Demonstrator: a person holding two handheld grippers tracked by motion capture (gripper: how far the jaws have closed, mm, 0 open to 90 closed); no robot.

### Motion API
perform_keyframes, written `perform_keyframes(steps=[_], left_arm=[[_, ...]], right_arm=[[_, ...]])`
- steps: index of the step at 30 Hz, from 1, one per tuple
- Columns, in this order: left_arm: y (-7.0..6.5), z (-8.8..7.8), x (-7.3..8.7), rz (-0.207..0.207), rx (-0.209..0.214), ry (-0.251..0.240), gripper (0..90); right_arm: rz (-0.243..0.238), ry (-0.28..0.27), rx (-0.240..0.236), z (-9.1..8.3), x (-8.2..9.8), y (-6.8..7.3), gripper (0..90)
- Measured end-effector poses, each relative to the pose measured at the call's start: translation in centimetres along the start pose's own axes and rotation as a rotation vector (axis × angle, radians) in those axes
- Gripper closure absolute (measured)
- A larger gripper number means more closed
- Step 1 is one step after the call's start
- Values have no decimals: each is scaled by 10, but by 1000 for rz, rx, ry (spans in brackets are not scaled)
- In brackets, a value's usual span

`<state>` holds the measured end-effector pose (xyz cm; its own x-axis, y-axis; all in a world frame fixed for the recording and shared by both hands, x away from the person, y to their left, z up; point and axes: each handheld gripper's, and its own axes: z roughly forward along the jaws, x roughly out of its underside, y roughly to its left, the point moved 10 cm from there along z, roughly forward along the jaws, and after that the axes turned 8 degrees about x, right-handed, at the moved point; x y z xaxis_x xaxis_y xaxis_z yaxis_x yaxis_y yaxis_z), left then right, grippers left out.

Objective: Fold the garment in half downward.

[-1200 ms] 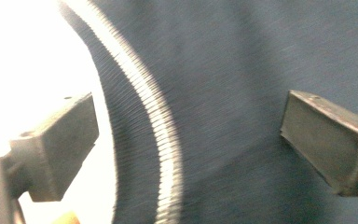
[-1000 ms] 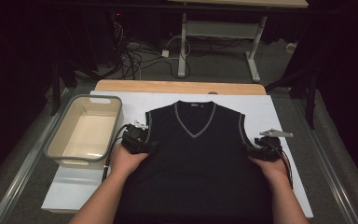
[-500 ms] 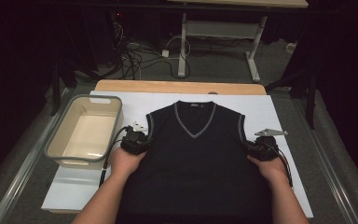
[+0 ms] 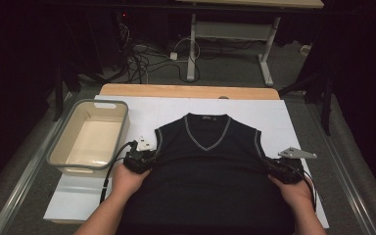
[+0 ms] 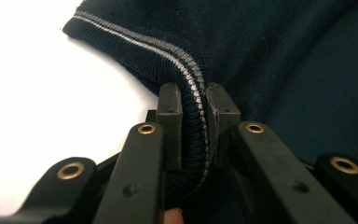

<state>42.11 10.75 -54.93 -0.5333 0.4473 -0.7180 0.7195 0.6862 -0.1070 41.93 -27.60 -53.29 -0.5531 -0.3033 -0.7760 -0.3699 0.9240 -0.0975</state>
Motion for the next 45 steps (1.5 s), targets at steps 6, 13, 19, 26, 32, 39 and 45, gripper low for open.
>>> perform_keyframes(steps=[6,13,19,26,32,39,45], left_arm=[[-21,-16,18,27,57,8,759],[-26,-18,32,-9,95,-38,754],[-27,-19,33,-9,92,-50,742],[-27,-20,34,-26,118,-64,699],[-28,-23,30,-23,141,-89,560],[-31,-29,1,-10,123,-127,406],[-25,-24,-33,-25,118,-168,396]], right_arm=[[10,-34,-14,-26,18,6,815],[24,-55,-12,-36,33,9,806],[4,-49,0,-34,35,11,805],[0,-49,7,-35,35,11,806],[-3,-49,6,-34,35,11,805],[7,-47,-1,-34,35,11,803],[-1,-47,4,-34,35,11,801]])
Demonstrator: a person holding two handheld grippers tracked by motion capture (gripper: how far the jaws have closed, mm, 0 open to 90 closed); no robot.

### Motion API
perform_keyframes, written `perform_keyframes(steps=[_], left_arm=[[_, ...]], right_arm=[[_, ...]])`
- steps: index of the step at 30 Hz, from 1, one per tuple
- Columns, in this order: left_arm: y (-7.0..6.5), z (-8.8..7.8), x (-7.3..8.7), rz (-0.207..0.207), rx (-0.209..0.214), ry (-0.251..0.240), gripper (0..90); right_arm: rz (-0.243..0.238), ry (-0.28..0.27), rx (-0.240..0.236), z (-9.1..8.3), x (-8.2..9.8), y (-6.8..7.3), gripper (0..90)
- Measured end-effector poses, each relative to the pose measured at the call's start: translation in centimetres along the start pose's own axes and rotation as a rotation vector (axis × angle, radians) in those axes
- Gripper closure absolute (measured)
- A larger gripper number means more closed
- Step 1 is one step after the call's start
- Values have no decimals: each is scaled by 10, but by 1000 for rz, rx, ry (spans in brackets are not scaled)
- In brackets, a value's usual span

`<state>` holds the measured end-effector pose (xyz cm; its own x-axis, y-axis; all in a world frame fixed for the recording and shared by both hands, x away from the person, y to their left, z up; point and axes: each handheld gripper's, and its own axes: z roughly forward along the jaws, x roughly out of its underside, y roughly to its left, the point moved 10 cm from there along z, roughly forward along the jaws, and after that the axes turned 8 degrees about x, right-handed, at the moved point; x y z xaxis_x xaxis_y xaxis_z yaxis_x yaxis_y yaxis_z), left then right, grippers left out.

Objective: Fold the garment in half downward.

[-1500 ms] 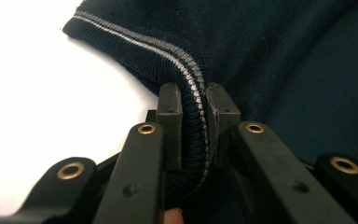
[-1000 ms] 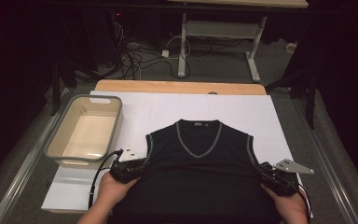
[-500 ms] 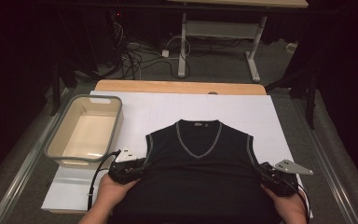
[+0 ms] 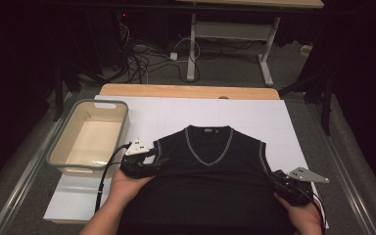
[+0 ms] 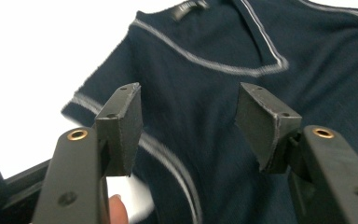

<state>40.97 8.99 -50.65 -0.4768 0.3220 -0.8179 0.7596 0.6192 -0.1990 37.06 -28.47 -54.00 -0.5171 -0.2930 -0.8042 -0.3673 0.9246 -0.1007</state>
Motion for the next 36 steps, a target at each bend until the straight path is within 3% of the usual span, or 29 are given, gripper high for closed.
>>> perform_keyframes(steps=[5,9,11,13,15,17,22,24,27,30,32,36], left_arm=[[18,16,-19,5,-43,14,395],[46,33,-17,-69,-93,78,341],[59,38,-13,-80,-141,110,307],[71,42,-7,-129,-176,146,288],[78,44,-1,-174,-187,172,233],[80,48,8,-188,-183,222,234],[78,51,11,-162,-195,224,262],[75,53,10,-129,-183,212,370],[71,56,8,-114,-164,197,491],[66,58,8,-90,-115,179,657],[64,58,9,-71,-116,164,716],[63,57,9,-32,-154,158,734]], right_arm=[[2,-1,-2,0,0,0,799],[-5,-2,4,0,0,0,799],[-5,-1,4,0,0,0,798],[-2,1,2,0,0,0,797],[-6,-2,5,0,0,0,797],[-7,-2,5,0,0,0,796],[-12,-2,9,0,0,0,796],[-6,0,5,0,0,1,795],[-9,-1,3,0,0,0,792],[-13,0,3,0,0,1,774],[-9,-4,-6,0,0,1,735],[31,-36,-18,-3,-6,-1,603]])
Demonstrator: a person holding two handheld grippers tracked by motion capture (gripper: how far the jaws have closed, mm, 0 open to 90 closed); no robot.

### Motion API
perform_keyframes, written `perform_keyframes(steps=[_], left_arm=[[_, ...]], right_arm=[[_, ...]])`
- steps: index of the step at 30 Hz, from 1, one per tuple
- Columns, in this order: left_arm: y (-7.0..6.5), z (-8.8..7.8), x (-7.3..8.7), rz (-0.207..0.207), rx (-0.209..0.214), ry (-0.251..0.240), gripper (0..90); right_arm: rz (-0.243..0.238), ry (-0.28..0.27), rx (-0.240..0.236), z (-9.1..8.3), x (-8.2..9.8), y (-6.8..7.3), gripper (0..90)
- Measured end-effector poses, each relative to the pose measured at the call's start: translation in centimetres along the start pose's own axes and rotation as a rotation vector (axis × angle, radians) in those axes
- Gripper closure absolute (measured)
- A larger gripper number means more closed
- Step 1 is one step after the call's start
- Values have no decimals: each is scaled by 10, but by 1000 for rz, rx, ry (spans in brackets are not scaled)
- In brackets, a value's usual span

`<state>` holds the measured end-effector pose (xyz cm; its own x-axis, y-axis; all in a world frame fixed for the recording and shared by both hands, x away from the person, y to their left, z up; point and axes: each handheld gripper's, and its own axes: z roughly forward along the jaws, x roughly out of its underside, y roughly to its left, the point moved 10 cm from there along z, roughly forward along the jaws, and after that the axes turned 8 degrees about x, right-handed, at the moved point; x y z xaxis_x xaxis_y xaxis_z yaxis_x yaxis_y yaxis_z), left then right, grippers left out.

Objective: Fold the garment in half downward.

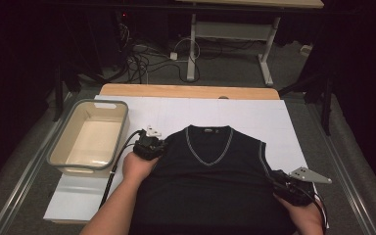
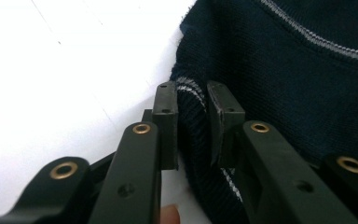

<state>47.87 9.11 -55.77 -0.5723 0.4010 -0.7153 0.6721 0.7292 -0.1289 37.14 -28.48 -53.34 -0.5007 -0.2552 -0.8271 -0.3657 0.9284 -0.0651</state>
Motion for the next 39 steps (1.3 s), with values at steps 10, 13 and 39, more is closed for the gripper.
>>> perform_keyframes(steps=[10,13,39], left_arm=[[1,0,0,-21,6,-4,730],[1,0,0,-16,-3,-6,731],[0,0,1,-4,-13,-5,730]], right_arm=[[66,-33,67,25,-49,-17,482],[69,-18,83,39,-59,-22,486],[104,144,60,103,-56,-42,629]])
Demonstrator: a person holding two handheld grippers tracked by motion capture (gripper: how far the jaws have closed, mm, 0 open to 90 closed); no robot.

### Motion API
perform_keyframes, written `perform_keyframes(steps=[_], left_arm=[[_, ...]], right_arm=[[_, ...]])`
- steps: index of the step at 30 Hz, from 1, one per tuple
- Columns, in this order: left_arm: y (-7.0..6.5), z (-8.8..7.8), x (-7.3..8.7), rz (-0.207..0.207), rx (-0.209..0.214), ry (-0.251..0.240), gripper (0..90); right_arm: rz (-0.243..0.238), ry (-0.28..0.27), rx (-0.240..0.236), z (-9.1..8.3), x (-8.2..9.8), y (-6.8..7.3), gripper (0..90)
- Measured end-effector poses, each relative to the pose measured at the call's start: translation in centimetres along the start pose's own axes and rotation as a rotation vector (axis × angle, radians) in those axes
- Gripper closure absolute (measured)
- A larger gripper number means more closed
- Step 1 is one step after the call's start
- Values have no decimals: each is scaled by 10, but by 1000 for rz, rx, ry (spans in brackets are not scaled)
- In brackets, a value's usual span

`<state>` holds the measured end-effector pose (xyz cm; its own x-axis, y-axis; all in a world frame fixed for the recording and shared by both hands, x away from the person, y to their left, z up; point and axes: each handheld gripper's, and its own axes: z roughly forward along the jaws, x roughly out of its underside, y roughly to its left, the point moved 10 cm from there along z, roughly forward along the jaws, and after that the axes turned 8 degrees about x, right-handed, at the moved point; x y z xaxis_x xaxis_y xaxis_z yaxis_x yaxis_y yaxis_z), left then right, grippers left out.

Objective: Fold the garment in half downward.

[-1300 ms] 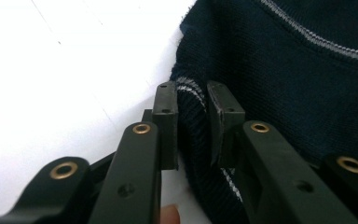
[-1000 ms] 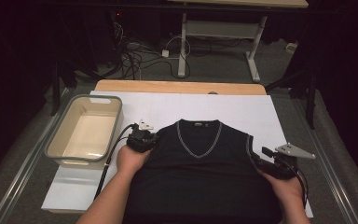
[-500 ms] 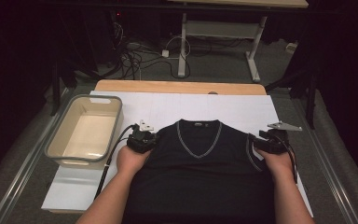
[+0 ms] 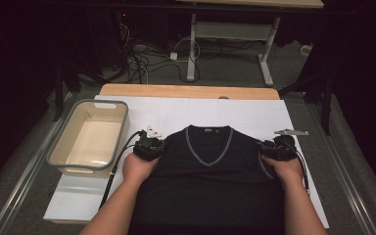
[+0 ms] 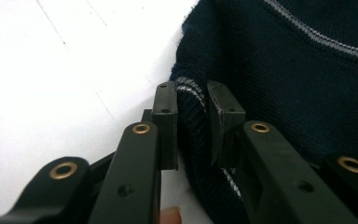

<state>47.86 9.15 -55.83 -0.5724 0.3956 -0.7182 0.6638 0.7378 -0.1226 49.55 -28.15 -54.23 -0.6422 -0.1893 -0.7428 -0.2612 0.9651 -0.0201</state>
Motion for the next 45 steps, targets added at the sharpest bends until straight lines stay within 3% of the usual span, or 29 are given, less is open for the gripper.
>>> perform_keyframes(steps=[4,7,11,14,17,19,27,37,39,45], left_arm=[[0,0,0,2,-2,0,730],[0,0,0,3,0,0,730],[0,-1,0,5,-14,-3,731],[3,-5,-3,-29,-25,-44,734],[8,-13,-10,-51,-30,-89,735],[10,-22,-20,-54,-35,-128,735],[11,-38,-54,-28,-45,-184,735],[29,-49,-90,-37,-79,-231,733],[34,-52,-99,-23,-98,-234,733],[48,-60,-117,-27,-140,-239,733]], right_arm=[[-4,7,-46,-2,2,9,741],[-54,0,-36,-2,3,14,781],[-58,-8,-38,-3,3,15,803],[-68,-23,-24,-5,2,15,810],[-92,-75,12,-12,-2,14,810],[-103,-112,32,-21,-9,12,810],[-84,-229,57,-54,-42,3,810],[-69,-278,93,-52,-75,-11,808],[-64,-288,93,-52,-83,-14,808],[-71,-318,86,-51,-111,-13,808]])
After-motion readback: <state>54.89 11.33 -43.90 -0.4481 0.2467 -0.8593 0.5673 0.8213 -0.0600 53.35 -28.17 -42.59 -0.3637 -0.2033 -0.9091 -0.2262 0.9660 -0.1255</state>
